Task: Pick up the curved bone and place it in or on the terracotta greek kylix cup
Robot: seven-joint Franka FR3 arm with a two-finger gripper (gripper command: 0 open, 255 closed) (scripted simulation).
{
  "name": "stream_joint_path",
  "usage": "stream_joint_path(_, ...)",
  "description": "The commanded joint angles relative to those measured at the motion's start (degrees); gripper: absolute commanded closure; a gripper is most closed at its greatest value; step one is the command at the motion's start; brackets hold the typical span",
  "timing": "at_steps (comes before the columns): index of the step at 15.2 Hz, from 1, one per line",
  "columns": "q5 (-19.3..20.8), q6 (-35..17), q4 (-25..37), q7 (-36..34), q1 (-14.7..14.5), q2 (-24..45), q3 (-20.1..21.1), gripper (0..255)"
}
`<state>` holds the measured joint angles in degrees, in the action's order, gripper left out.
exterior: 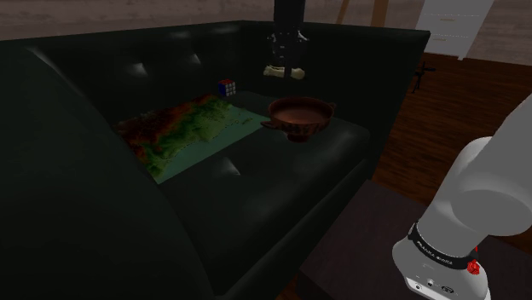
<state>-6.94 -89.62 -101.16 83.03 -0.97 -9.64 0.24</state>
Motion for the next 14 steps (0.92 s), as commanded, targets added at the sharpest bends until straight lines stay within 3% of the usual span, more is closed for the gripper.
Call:
stream_joint_path(1, 0.0, 0.2, -4.4, -0.1, 0.0, -4.6, 0.1, 255)
stream_joint_path(3, 0.0, 0.3, -9.9, 0.1, 0.1, -10.2, -0.1, 255)
stream_joint_path(14, -0.1, -8.1, -19.5, 1.0, 0.0, -11.4, 0.1, 255)
